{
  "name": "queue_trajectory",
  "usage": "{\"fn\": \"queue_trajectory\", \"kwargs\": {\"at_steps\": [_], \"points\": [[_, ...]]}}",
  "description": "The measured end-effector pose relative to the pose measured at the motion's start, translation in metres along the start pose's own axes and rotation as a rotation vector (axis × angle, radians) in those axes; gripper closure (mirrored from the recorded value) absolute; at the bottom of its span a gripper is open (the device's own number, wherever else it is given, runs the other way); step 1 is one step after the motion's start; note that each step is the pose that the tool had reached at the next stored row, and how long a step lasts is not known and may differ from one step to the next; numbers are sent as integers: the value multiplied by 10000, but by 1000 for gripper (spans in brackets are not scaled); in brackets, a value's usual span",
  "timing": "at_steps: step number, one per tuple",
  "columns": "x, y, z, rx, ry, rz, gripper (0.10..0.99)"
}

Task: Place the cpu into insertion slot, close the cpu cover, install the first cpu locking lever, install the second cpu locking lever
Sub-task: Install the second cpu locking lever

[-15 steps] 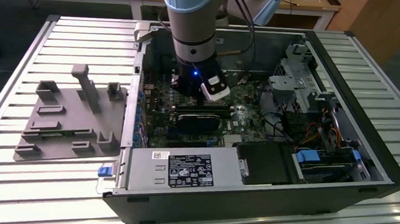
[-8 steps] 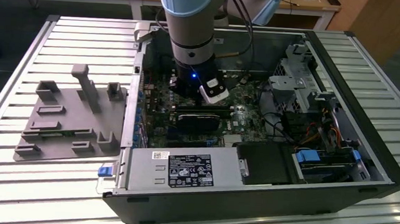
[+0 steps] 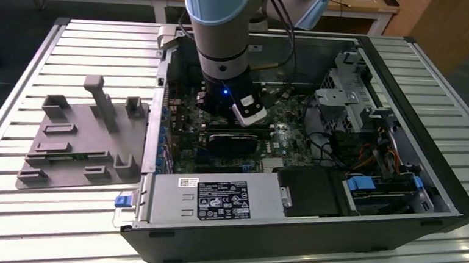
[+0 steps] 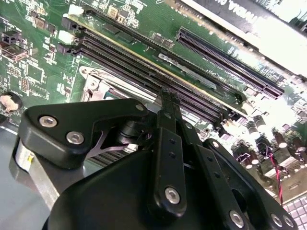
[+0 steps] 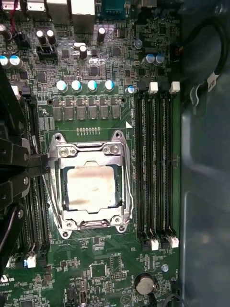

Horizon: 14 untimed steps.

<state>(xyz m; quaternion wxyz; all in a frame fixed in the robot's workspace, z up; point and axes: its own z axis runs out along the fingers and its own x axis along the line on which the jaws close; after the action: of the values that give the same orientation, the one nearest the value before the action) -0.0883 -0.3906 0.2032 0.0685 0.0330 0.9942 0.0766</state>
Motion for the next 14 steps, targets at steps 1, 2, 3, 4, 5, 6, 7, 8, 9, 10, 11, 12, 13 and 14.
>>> {"fn": "queue_trajectory", "kwargs": {"at_steps": [1, 2, 3, 4, 5, 6, 7, 8, 9, 10, 11, 12, 13, 14], "points": [[1, -7, -1, -14, 2, -5, 984], [3, -8, -2, -14, 2, -4, 984], [3, -8, -2, -15, 2, -6, 984], [6, -8, -2, -18, 2, -7, 984], [9, -12, -2, -64, 7, -4, 984], [12, -19, -2, -163, 12, 9, 984], [14, -25, -2, -245, 15, 20, 984], [18, -32, -1, -306, 19, 26, 984], [21, -39, -1, -376, 23, 35, 984], [26, -47, -2, -454, 28, 46, 984], [31, -56, -2, -503, 30, 53, 984], [40, -67, -3, -544, 32, 59, 984], [50, -75, -3, -579, 34, 64, 984], [62, -84, -4, -619, 36, 68, 984]]}}
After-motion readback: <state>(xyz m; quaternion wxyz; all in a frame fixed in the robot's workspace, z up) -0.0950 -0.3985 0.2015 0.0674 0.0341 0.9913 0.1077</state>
